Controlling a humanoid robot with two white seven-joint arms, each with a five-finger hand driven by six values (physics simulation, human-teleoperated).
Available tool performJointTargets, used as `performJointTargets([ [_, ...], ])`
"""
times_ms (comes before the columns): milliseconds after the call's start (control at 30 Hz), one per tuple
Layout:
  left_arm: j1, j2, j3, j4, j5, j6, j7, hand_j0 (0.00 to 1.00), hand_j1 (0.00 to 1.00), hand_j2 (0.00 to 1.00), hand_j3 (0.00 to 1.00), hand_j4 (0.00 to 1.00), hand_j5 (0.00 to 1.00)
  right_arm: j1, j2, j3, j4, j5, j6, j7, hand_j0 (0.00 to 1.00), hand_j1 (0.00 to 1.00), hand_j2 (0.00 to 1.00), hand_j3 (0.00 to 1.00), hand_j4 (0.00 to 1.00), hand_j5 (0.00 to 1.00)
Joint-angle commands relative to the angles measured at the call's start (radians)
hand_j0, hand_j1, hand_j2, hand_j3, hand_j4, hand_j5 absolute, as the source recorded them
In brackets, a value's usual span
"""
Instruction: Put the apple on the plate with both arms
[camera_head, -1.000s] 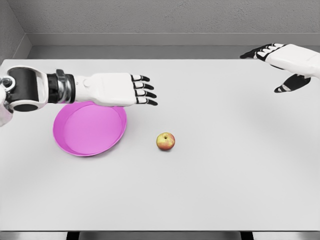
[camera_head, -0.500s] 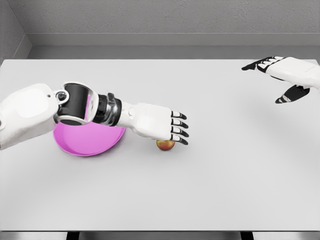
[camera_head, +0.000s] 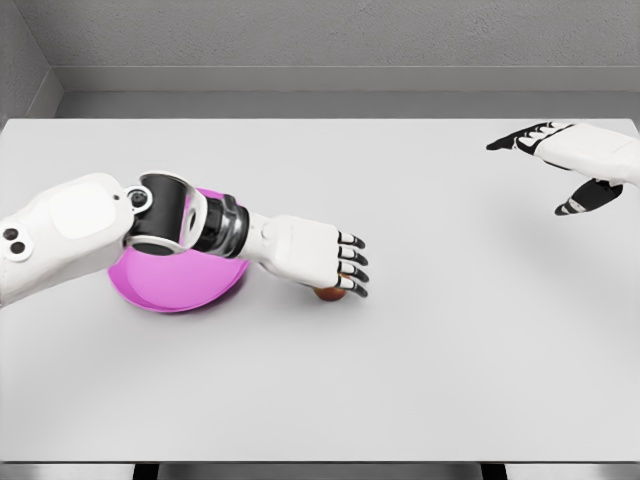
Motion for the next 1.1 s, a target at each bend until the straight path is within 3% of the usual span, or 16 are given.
performJointTargets([
  [0, 0.0, -0.011, 0.001, 0.016, -0.005, 0.001, 0.0, 1.0, 1.0, 1.0, 1.0, 1.0, 1.0, 0.0, -0.001, 0.0, -0.003, -0.002, 0.001, 0.0, 1.0, 1.0, 1.0, 1.0, 1.0, 1.0],
  [633, 0.0, -0.046, -0.038, 0.072, -0.058, 0.001, 0.002, 1.0, 1.0, 1.0, 1.0, 1.0, 1.0, 0.014, -0.003, 0.0, -0.06, -0.003, 0.001, 0.0, 1.0, 1.0, 1.0, 1.0, 1.0, 1.0],
  [733, 0.0, -0.048, -0.038, 0.074, -0.059, 0.001, 0.002, 0.91, 0.91, 0.91, 0.91, 0.91, 0.91, 0.018, -0.005, 0.0, -0.077, -0.003, 0.001, 0.0, 1.0, 1.0, 1.0, 1.0, 1.0, 1.0],
  [767, 0.002, -0.048, -0.039, 0.074, -0.059, 0.001, 0.002, 0.82, 0.82, 0.82, 0.82, 0.82, 0.82, 0.02, -0.005, -0.002, -0.08, -0.003, 0.001, 0.0, 1.0, 1.0, 1.0, 1.0, 1.0, 1.0],
  [933, 0.002, -0.051, -0.039, 0.072, -0.058, 0.001, 0.003, 0.7, 0.7, 0.7, 0.7, 0.7, 0.7, 0.02, -0.009, -0.005, -0.08, -0.003, 0.001, 0.0, 1.0, 1.0, 1.0, 1.0, 1.0, 1.0],
  [1067, 0.002, -0.051, -0.039, 0.071, -0.058, 0.001, 0.005, 0.46, 0.46, 0.46, 0.46, 0.46, 0.46, 0.023, -0.011, -0.011, -0.082, -0.003, 0.001, 0.0, 1.0, 1.0, 1.0, 1.0, 1.0, 1.0],
])
